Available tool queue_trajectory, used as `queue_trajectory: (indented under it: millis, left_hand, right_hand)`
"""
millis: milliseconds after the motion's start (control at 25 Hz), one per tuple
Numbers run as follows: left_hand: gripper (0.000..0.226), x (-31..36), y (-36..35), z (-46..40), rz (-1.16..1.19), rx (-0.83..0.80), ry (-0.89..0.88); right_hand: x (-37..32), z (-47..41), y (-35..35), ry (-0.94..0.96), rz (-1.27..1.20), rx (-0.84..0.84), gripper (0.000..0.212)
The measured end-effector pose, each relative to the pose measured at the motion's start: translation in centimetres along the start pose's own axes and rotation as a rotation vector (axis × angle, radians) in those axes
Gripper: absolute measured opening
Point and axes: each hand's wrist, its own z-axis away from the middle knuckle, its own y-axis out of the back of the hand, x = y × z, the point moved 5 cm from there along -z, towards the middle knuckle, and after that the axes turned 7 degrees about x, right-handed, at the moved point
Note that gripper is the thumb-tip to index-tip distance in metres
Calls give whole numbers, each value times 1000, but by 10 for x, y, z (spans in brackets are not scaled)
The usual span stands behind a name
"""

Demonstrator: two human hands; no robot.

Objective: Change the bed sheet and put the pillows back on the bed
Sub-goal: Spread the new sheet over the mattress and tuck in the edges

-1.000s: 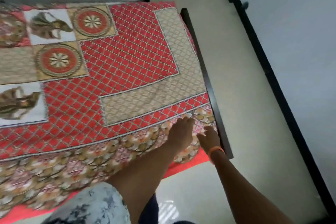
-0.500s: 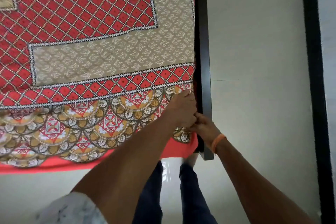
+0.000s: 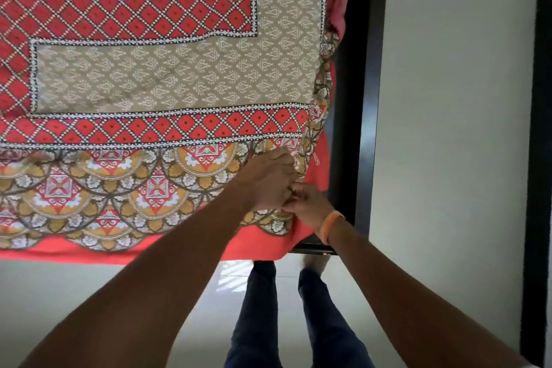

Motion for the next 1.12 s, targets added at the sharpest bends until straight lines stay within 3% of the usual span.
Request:
queue_trajectory:
  millis: [160,280,360,440,520,600,640,720,760,800,840,880,960,1040,1120]
  left_hand:
    - [42,21,0,-8,-16,80,93]
    - [61,41,-7,10,40,169,384]
    - [66,54,-10,24,78,208,598]
    - [68,74,-14,33,117,221,763]
    - [68,99,-15,44,188,289,978]
    - [70,115,-16,60,369,427,1427]
    - [76,126,-19,74,498,492,1781]
    - [100,154,-28,91,950,554,2469]
    - [105,167,-29,87,1268,650,2658]
    - [100,172,-30,79,1611,847,2684]
    - [84,174,-33,73,1889,1020,2597]
    - [63,175,-36,69,2034,1093,2538]
    - [24,178,-37,68,2091,1063,2592]
    - [18,182,-36,69,2122,1036,2613]
    - [11,186,-38,76,2108,992,2583]
  right_hand:
    - [23,-1,22,-128,-197,-33,27]
    - [48,-23,59,-243,-316,286,21]
    - [53,-41,62,-234,-238,435,36]
    - [55,-55,37,-165,-284,346,51]
    - [67,-58,4,-231,-509,143,41]
    - [80,-53,-5,-328,-581,67,27]
    - [82,-49,0,-335,-527,48,20]
    - [81,-37,17,-304,-434,59,17]
    - [79,-28,28,-294,-460,84,16]
    - [80,-18,39,-308,-542,110,16]
    - [82,-8,49,-336,-659,115,15]
    - [84,3,57,-355,-791,100,15]
    - [77,22,61,-372,-1001,46,21]
    - [63,27,51,-330,-1052,-34,30]
    - [43,30,33,-269,-937,-90,42]
